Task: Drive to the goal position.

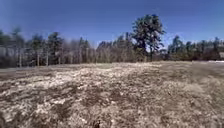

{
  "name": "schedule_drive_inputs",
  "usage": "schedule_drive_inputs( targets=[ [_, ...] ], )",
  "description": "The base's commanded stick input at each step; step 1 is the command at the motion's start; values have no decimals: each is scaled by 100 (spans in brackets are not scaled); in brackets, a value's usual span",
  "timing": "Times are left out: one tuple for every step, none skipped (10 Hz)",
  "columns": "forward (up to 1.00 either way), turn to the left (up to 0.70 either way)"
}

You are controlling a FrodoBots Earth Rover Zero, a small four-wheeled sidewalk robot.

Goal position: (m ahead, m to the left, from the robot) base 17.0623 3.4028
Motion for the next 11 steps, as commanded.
schedule_drive_inputs(
  targets=[
    [70, 0],
    [70, 0],
    [70, 0],
    [70, 0],
    [70, 0],
    [70, 0],
    [70, 0],
    [70, 0],
    [70, 0],
    [70, 0],
    [70, 0]
  ],
)
